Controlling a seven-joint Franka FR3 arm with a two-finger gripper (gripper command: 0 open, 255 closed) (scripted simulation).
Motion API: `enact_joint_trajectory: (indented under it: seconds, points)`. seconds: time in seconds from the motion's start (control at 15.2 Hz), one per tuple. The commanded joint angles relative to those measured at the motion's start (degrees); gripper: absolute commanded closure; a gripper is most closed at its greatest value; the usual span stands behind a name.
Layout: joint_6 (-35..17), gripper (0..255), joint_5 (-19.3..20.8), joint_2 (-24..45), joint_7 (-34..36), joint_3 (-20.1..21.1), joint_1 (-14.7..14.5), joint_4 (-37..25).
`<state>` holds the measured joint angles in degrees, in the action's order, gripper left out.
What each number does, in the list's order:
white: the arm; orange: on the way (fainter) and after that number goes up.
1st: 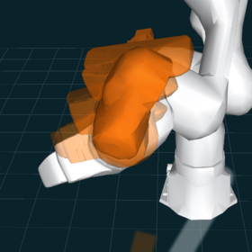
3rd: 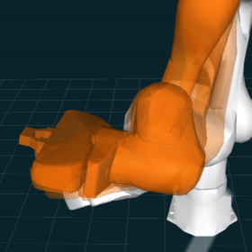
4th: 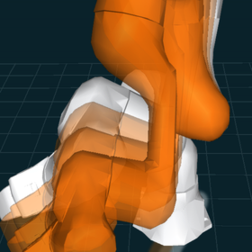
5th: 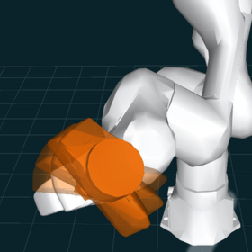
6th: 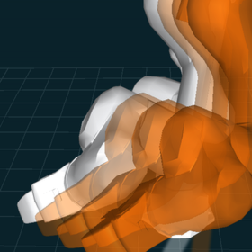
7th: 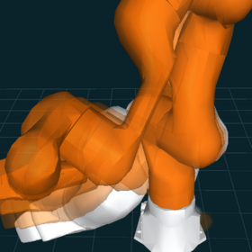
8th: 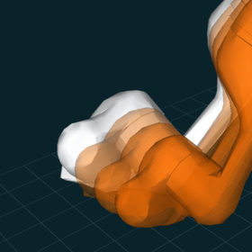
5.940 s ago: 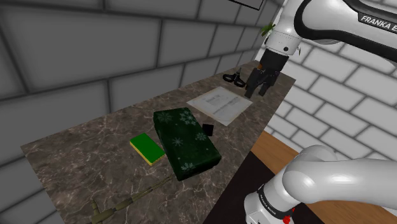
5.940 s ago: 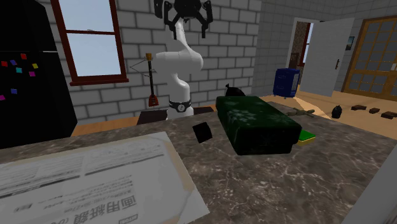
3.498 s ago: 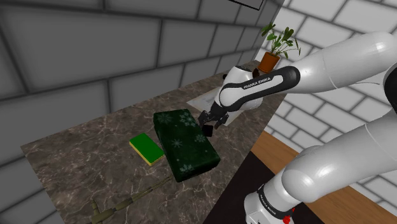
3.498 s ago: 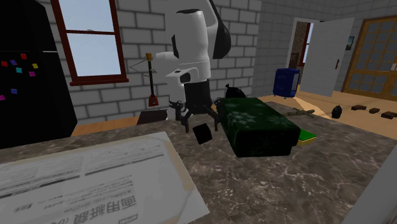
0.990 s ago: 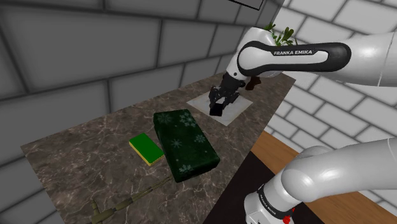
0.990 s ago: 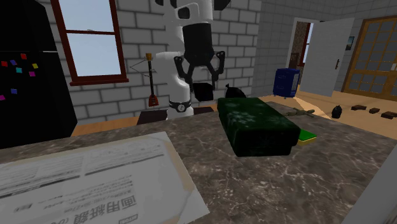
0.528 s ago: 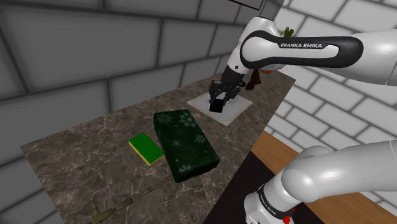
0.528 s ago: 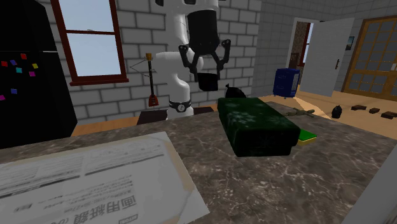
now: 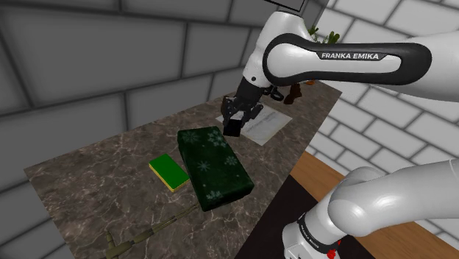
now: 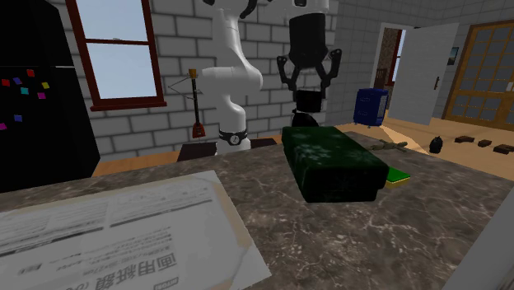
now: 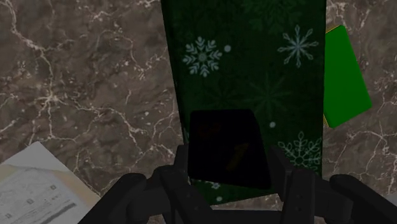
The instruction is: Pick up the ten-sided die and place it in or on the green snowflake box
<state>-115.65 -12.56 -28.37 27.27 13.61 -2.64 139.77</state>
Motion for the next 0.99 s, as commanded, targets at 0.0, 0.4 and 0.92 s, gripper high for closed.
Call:
enact_joint_trajectory:
  seconds: [0.0, 0.4, 0.92]
  points:
    - [0.0, 255, -0.7, 1.0, 3.0, 2.3, -1.0, -1.5]
    - [-4.2, 255, -1.5, 3.1, 5.3, 4.8, -1.9, 0.3]
    - [-11.0, 255, -2.0, 5.6, 4.9, 5.8, -2.1, 4.6]
